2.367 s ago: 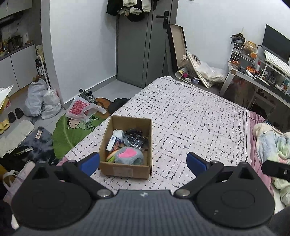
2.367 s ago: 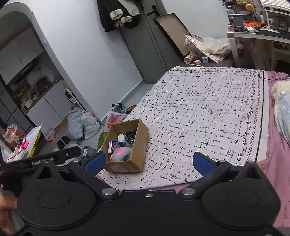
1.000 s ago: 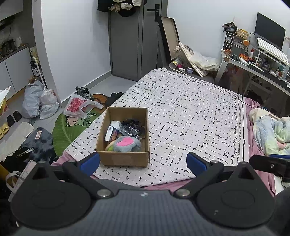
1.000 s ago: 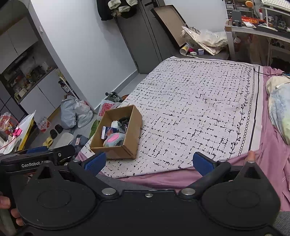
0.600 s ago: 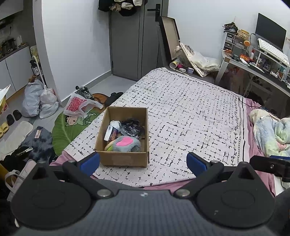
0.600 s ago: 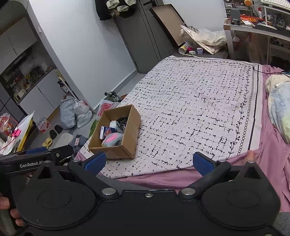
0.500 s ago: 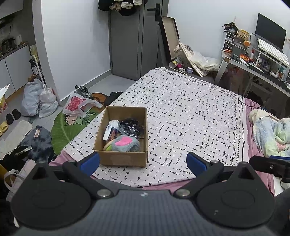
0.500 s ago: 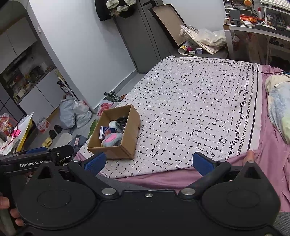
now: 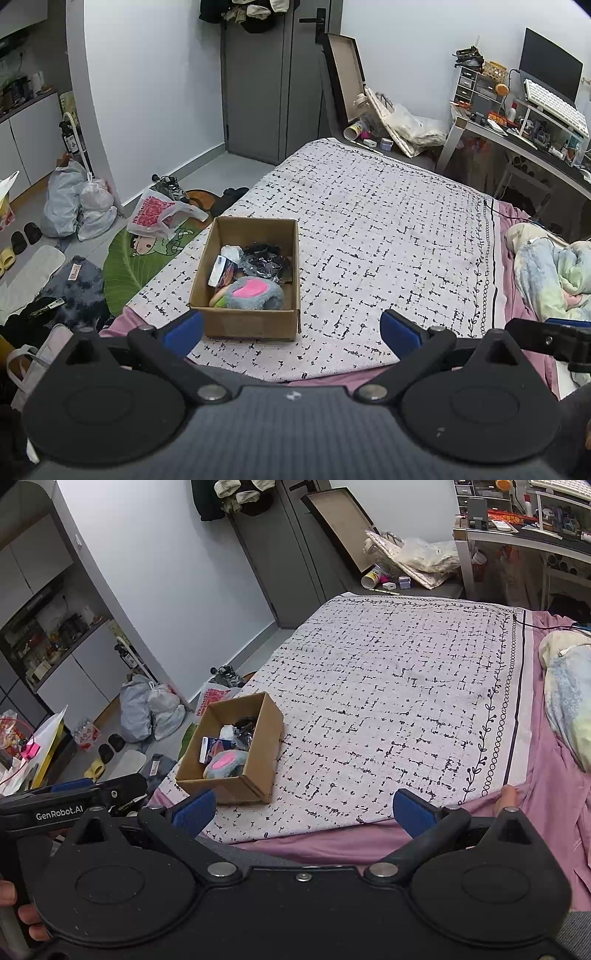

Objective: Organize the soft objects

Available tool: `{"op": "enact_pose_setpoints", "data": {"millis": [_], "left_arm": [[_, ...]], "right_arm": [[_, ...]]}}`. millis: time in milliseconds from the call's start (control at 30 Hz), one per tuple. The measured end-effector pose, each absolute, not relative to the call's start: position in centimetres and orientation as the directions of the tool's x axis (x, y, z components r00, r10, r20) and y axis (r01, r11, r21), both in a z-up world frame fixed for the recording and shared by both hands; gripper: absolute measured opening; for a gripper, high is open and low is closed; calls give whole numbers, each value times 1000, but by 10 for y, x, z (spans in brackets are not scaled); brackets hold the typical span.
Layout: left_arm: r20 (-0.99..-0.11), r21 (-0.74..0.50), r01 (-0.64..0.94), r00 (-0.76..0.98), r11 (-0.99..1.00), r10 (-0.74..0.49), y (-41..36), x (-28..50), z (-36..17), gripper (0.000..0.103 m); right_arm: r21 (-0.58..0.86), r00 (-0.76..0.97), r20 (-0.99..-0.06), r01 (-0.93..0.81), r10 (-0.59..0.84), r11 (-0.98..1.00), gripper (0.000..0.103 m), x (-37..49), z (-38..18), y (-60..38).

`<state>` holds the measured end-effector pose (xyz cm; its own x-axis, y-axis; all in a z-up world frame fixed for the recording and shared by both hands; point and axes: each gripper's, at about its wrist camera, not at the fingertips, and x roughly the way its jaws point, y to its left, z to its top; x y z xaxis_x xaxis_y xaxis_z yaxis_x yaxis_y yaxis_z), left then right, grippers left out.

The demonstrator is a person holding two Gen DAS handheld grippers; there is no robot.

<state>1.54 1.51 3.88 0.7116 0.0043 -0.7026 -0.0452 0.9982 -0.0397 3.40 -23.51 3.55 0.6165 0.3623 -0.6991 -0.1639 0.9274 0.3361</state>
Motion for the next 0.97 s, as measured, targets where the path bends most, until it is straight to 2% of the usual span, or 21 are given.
{"op": "enact_pose_setpoints", "data": {"millis": [967], "left_arm": [[-714,-60,-22,700,998,-27,20,20,23,101]], "right_arm": [[335,605,-711,-158,359,929,103,40,31,-235]]}}
